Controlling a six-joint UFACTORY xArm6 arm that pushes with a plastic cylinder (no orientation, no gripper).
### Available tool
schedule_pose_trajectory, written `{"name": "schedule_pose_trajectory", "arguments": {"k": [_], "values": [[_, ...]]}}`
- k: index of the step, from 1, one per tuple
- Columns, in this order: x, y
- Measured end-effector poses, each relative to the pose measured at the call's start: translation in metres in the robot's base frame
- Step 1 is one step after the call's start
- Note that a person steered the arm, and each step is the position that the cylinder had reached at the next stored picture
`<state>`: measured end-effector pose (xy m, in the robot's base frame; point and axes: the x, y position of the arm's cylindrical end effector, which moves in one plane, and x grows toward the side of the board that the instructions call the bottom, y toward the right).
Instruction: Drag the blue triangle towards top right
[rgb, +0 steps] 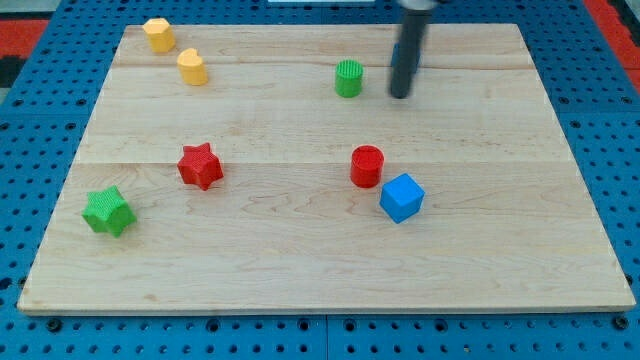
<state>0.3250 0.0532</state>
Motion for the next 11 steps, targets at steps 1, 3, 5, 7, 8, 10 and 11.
{"name": "schedule_pose_trajectory", "arguments": {"k": [1,3,5,7,8,10,11], "values": [[-0.031,-0.023],[-0.071,0.024],[-0.087,0.052],[-0.068,0.085],[-0.075,0.118],[-0.064,0.087],[-0.064,0.085]]}}
